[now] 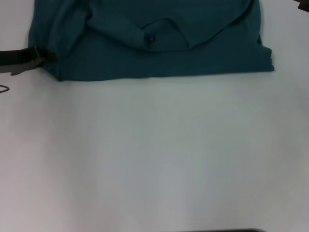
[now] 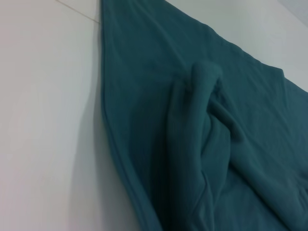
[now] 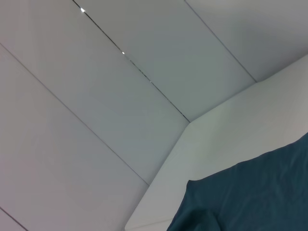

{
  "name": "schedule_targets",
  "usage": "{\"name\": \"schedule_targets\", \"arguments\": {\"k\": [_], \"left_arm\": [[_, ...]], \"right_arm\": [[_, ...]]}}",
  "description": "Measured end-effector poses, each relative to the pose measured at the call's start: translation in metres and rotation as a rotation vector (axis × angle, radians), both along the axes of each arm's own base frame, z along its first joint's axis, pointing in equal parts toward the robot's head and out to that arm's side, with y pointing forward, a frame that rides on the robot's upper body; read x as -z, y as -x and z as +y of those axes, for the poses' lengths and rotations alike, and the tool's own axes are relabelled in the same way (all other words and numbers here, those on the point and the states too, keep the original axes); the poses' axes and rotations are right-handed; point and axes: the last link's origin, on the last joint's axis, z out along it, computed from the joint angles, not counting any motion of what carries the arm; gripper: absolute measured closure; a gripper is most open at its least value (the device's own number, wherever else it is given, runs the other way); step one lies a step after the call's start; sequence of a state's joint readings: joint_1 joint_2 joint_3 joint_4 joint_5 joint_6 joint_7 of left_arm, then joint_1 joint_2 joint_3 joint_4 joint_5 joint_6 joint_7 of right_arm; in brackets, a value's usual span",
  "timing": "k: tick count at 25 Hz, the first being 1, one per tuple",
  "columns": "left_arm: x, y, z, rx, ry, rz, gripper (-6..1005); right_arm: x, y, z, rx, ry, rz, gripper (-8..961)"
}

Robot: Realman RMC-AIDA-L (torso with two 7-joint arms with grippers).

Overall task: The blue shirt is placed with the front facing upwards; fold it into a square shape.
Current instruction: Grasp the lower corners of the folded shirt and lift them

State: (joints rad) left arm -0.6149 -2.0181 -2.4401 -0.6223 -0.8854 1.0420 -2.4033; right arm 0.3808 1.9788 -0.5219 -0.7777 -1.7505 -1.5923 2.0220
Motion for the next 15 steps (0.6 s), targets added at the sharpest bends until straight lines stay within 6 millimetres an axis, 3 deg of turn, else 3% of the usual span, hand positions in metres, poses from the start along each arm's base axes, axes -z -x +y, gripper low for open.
{"name": "schedule_targets", "arguments": {"k": [8,15], "left_arm": [[-0.002,-0.005,0.000,0.023,0.012,-0.005,932],[-0.008,-0.006,0.000,0.020,0.009,-0.034,974]], "right_arm": [[-0.001,-0.002,0.000,0.008,0.006,-0.005,119],[-0.009,-0.017,-0.003,0.068,0.038,-0.083,120]]}}
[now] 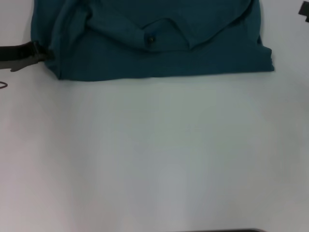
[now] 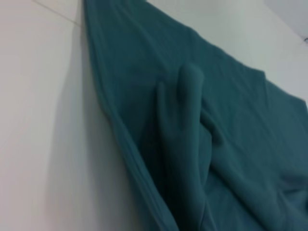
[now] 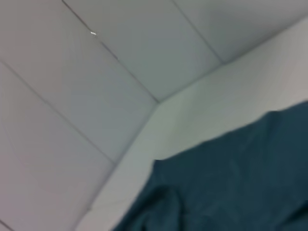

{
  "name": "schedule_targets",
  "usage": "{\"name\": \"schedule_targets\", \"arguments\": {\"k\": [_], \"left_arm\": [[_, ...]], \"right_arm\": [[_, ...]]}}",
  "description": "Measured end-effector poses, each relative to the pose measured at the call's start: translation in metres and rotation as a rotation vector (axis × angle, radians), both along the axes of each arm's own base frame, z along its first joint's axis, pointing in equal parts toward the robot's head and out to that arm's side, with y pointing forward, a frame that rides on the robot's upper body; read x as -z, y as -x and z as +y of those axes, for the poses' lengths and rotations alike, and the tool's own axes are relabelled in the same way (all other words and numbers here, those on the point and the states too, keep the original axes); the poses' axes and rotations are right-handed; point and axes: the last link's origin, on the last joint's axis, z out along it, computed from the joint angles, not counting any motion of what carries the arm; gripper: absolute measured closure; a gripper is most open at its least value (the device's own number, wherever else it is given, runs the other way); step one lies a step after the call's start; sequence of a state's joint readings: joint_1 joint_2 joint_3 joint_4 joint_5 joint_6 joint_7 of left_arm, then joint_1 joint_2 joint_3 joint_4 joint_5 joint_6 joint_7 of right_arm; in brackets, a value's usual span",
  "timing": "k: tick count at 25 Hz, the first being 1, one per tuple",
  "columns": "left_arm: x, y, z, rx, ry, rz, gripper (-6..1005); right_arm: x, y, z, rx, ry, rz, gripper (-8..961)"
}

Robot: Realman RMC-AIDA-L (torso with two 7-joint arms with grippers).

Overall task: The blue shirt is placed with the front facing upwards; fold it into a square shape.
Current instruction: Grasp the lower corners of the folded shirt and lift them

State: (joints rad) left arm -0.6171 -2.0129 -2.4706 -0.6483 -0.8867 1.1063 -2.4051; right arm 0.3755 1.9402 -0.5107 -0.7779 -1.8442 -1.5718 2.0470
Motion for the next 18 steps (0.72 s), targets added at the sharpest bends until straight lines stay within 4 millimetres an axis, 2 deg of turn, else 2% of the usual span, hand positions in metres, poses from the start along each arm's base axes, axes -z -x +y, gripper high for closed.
{"name": "schedule_targets", "arguments": {"k": [5,9,13,14,18], "left_arm": [[-0.010,0.000,-0.001,-0.008,-0.019,-0.056,980],[-0.012,0.000,-0.001,-0.007,-0.022,-0.059,981],[-0.009,-0.006,0.001,0.001,-0.012,-0.072,981],[-0.009,-0.008,0.001,0.004,-0.007,-0.077,981],[-0.009,-0.013,0.003,0.008,-0.004,-0.095,980]], "right_arm": [[-0.020,-0.023,0.000,0.146,0.064,-0.106,120],[-0.025,-0.029,0.008,0.236,0.115,-0.150,120],[-0.015,-0.024,0.030,0.346,0.179,-0.188,120],[-0.015,-0.024,0.030,0.346,0.179,-0.188,120],[0.001,-0.009,0.050,0.384,0.247,-0.225,121]]}}
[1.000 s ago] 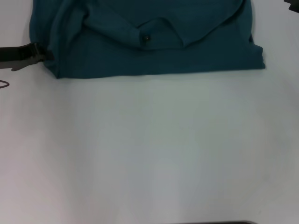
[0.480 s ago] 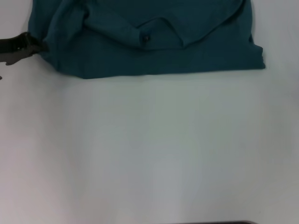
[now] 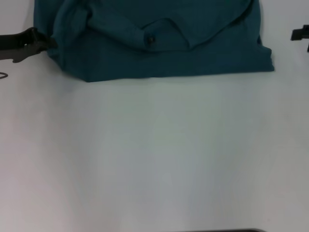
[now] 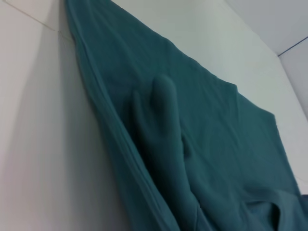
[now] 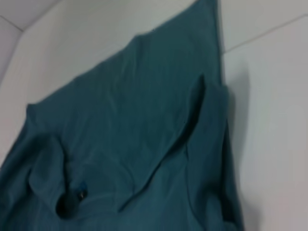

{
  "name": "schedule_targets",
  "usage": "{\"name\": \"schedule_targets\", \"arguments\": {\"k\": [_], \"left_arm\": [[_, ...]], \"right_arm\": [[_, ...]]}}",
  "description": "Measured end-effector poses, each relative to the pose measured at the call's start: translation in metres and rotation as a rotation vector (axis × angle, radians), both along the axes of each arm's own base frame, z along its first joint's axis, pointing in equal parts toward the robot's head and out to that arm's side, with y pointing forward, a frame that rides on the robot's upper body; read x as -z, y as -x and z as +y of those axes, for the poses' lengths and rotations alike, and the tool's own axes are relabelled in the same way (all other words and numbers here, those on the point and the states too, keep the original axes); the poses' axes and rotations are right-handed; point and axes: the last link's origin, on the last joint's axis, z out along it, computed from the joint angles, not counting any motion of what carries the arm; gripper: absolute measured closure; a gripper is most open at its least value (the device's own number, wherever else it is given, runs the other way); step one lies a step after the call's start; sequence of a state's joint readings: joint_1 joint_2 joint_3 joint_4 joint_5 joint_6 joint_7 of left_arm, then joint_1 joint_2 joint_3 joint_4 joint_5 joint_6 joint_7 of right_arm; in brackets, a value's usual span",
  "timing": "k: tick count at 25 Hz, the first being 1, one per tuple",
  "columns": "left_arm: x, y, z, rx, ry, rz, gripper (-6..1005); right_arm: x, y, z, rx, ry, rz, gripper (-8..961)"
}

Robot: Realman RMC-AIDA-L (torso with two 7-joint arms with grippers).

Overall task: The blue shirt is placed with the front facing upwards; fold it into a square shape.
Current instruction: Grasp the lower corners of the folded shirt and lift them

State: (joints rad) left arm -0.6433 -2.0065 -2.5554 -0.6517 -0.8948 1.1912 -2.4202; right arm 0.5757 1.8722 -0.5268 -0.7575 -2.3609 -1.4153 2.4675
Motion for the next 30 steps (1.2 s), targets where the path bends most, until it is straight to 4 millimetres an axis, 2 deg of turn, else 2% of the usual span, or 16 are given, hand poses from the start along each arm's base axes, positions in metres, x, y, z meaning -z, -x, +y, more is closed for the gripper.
{"name": "schedule_targets", "arguments": {"k": [8,17,30], "left_arm": [[-0.002,-0.003,0.001,0.010,-0.003,-0.016,980],[-0.001,-0.004,0.001,0.015,-0.002,-0.015,981],[0.000,-0.004,0.001,0.016,-0.001,-0.017,980]], "right_arm": [[0.021,0.020,0.021,0.003,0.074,-0.056,121],[0.044,0.012,0.027,0.024,0.068,-0.112,122],[0.069,0.014,0.032,0.006,0.026,-0.138,122]]}}
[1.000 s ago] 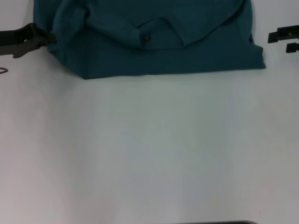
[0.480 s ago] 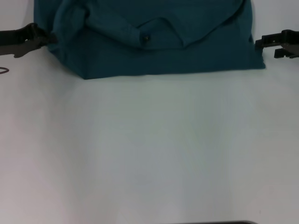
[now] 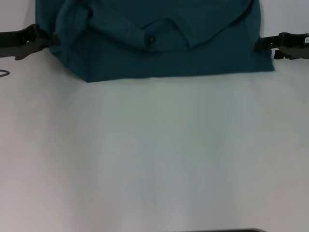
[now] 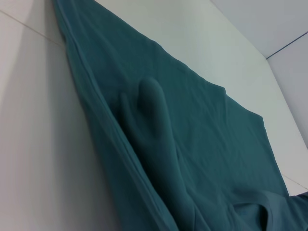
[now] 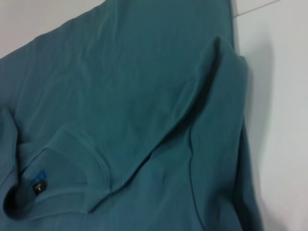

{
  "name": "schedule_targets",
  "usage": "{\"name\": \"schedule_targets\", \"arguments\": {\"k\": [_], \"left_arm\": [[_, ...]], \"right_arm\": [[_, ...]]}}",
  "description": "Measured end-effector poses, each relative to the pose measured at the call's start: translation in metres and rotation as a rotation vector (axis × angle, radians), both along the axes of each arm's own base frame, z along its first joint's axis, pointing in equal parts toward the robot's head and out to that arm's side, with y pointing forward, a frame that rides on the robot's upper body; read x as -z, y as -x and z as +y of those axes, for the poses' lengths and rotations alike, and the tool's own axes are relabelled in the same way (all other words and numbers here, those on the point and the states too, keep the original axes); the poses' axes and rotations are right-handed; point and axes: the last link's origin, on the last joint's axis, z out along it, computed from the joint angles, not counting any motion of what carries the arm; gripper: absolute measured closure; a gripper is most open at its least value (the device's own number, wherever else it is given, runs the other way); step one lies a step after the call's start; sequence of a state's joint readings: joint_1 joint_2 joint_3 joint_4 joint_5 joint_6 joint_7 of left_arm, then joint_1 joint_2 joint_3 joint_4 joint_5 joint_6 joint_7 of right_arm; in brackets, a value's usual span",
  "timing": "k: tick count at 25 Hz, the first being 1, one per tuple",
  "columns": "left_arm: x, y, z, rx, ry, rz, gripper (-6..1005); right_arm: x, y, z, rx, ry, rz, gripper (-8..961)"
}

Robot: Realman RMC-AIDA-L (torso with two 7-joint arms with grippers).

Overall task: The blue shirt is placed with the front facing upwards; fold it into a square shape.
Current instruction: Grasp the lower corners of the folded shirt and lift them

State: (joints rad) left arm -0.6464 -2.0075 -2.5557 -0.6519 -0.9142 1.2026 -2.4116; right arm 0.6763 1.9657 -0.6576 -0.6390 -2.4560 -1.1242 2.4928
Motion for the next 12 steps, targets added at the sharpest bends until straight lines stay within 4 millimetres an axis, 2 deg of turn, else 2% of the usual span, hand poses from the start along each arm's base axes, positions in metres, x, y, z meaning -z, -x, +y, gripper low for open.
{"name": "schedule_targets", "arguments": {"k": [12], "left_arm": [[-0.001,-0.001,0.001,0.002,-0.002,0.000,979]], "right_arm": [[0.017,0.000,0.001,0.002,0.020,-0.007,123]]}}
